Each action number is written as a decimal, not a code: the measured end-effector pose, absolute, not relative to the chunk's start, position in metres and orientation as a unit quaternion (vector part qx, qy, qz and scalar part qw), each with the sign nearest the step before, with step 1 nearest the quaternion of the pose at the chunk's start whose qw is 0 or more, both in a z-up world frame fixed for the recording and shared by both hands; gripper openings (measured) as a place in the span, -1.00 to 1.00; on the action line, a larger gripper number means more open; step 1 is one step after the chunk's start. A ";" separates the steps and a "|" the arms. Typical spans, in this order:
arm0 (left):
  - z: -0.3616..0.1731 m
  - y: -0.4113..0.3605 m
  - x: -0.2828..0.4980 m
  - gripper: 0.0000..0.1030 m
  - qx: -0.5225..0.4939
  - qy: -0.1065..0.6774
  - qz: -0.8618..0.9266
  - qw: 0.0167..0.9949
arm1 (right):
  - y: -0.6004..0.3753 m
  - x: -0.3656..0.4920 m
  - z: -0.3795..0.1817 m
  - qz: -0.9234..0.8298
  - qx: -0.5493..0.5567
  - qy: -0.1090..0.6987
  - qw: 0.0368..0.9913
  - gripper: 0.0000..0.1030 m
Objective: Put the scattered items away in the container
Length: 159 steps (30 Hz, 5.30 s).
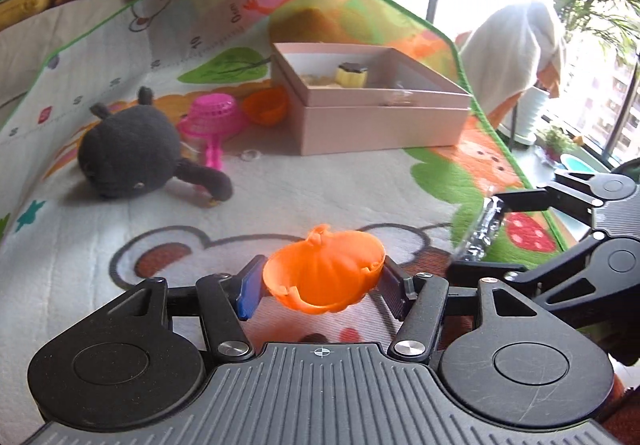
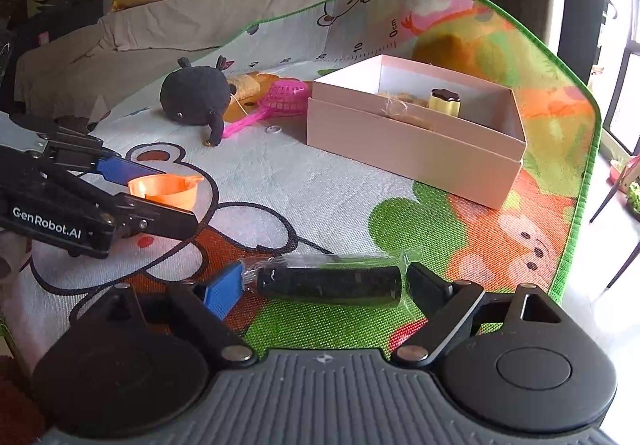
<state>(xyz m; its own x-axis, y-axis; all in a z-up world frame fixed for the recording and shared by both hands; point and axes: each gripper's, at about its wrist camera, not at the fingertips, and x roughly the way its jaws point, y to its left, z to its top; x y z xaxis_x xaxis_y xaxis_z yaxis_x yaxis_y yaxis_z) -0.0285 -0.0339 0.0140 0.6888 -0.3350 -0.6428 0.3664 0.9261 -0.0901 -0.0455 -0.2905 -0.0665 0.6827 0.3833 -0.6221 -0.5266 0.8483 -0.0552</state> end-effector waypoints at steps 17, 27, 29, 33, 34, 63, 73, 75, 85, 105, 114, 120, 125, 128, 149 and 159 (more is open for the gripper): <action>0.005 -0.052 -0.029 0.22 0.056 0.350 -0.201 0.913 | -0.299 -0.051 -0.066 0.246 -0.127 0.312 0.909 0.69; 0.017 -0.060 -0.011 0.22 0.038 0.351 -0.254 0.900 | -0.325 -0.018 -0.042 0.259 -0.092 0.331 0.903 0.68; 0.030 -0.064 0.008 0.22 0.036 0.337 -0.265 0.903 | -0.332 0.005 -0.020 0.249 -0.080 0.309 0.914 0.68; 0.072 -0.082 0.050 0.22 0.066 0.255 -0.280 0.923 | -0.343 0.060 0.032 0.234 -0.043 0.247 0.939 0.68; 0.080 -0.087 0.061 0.22 0.076 0.229 -0.277 0.930 | -0.344 0.077 0.043 0.227 -0.034 0.234 0.945 0.68; 0.014 0.045 0.036 0.93 -0.032 0.289 -0.065 0.954 | -0.221 0.023 -0.037 0.300 -0.086 0.281 0.908 1.00; 0.038 0.021 0.054 0.93 -0.003 0.239 -0.120 0.963 | -0.210 -0.012 -0.039 0.281 -0.165 0.235 0.916 0.85; 0.035 0.016 0.058 0.93 0.014 0.239 -0.117 0.964 | -0.211 -0.005 -0.027 0.283 -0.179 0.228 0.914 0.70; 0.020 0.065 0.036 0.96 -0.091 0.236 -0.059 0.966 | -0.129 0.134 0.018 0.314 -0.188 0.331 0.870 0.35; 0.005 0.102 0.021 0.99 -0.212 0.185 -0.126 0.951 | -0.090 0.152 -0.008 0.359 -0.242 0.447 0.783 0.18; 0.007 0.100 0.008 1.00 -0.211 0.136 -0.232 0.940 | -0.124 0.114 0.002 0.360 -0.250 0.471 0.766 0.20; 0.004 0.108 0.018 1.00 -0.244 0.172 -0.179 0.937 | -0.111 0.123 0.017 0.341 -0.347 0.379 0.787 0.22; 0.007 0.087 0.025 1.00 -0.180 0.202 -0.138 0.953 | -0.079 0.172 -0.008 0.278 -0.458 0.377 0.756 0.30; 0.008 0.076 0.029 1.00 -0.147 0.218 -0.131 0.956 | -0.064 0.182 -0.035 0.282 -0.504 0.387 0.719 0.39; 0.003 0.078 0.031 1.00 -0.156 0.236 -0.103 0.954 | -0.149 0.076 0.012 0.347 -0.384 0.387 0.763 -0.79; 0.006 0.065 0.035 1.00 -0.118 0.256 -0.090 0.955 | -0.184 0.053 0.024 0.346 -0.343 0.361 0.795 -0.27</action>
<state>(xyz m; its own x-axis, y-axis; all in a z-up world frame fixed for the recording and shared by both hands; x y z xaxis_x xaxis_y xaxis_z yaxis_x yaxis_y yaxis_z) 0.0348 0.0649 0.0061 0.8523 -0.2324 -0.4687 0.1110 0.9558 -0.2721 0.0532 -0.1837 0.0240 0.5003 0.3020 -0.8115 -0.7974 0.5260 -0.2958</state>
